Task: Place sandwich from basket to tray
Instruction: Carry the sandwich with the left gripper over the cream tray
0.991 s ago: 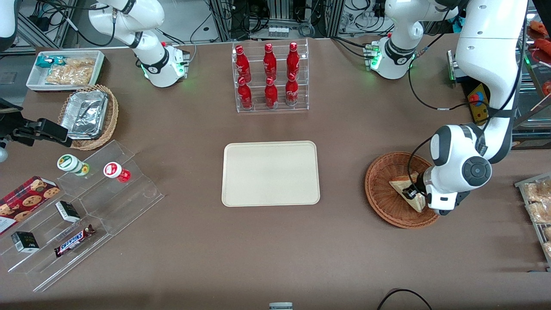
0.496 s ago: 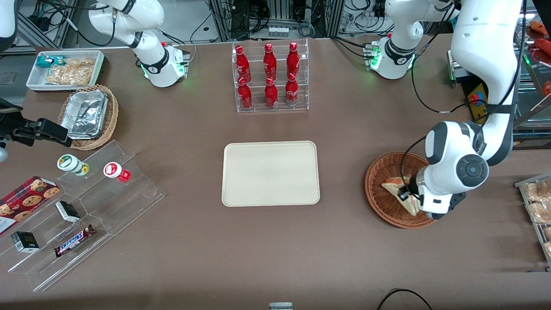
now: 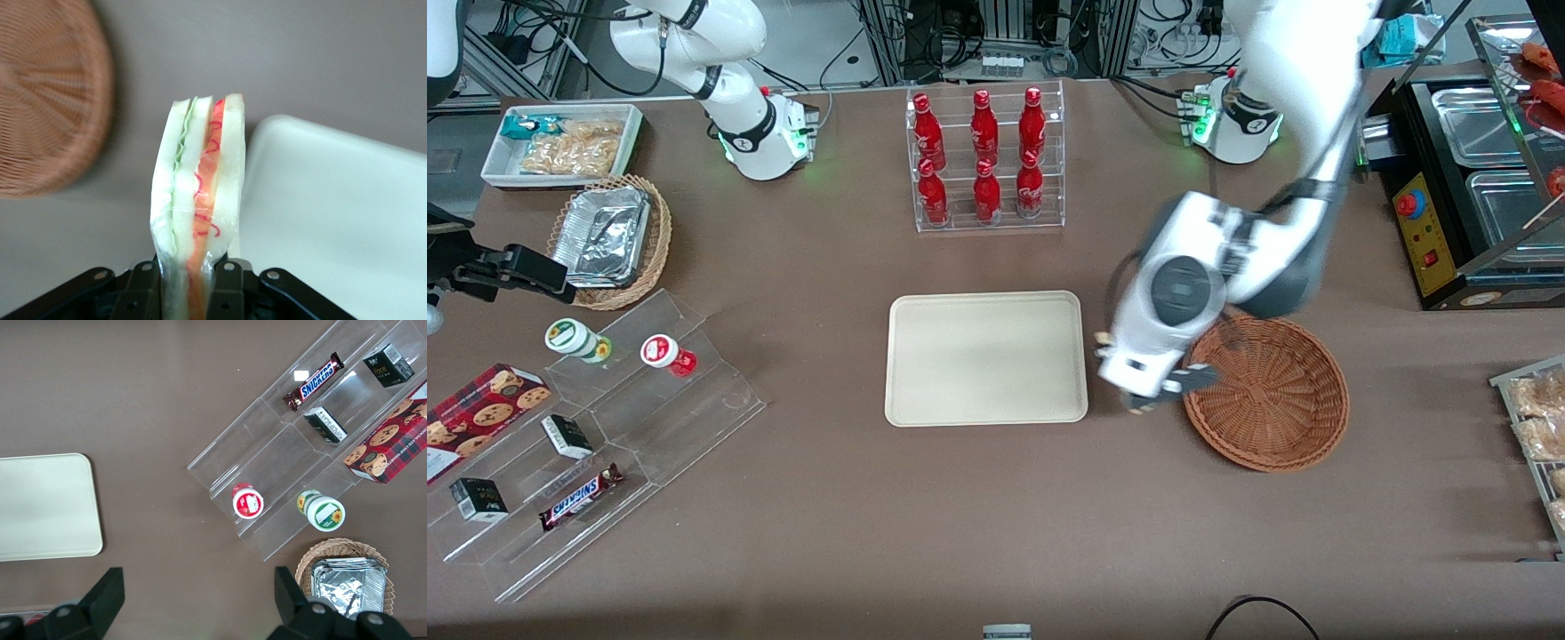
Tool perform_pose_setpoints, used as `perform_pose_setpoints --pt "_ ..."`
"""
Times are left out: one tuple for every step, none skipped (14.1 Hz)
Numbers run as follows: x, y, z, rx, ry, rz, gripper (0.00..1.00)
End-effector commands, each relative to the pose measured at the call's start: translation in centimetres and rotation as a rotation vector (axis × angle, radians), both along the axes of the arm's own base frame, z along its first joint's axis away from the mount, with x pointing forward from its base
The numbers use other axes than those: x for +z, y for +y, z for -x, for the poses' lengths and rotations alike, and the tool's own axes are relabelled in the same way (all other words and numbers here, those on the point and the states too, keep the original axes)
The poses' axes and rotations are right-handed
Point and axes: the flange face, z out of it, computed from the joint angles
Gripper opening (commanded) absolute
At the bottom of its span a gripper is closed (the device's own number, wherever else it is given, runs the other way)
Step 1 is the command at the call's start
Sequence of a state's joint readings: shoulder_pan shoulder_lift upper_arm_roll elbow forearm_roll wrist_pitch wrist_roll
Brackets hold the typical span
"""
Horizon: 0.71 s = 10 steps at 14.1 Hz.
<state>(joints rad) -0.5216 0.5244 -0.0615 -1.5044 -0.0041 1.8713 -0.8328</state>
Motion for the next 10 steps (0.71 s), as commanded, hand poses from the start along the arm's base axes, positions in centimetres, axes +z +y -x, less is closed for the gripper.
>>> perform_pose_setpoints --pt "-2.6 -6.7 0.3 -0.08 -0.005 0.005 0.27" --pt "-3.7 -8.8 1.2 -0.118 -0.004 0.007 0.27" --pt "-4.9 -11.0 2.5 -0.157 0.001 0.004 0.27" --pt "-6.1 -12.5 3.4 -0.181 0.009 0.001 0.27" --pt "-7.7 -13.7 4.3 -0.202 0.02 -0.007 0.27" --pt "-8.8 -15.0 4.8 -0.217 0.015 -0.002 0.27" --pt "-10.1 -16.1 5.2 -0.232 0.004 0.006 0.27" --pt "-11.2 -17.1 5.3 -0.238 -0.026 0.033 0.27" --pt "-11.9 -17.5 5.2 -0.238 -0.045 0.05 0.27" --pt "-12.6 -17.7 5.3 -0.243 -0.047 0.053 0.27"
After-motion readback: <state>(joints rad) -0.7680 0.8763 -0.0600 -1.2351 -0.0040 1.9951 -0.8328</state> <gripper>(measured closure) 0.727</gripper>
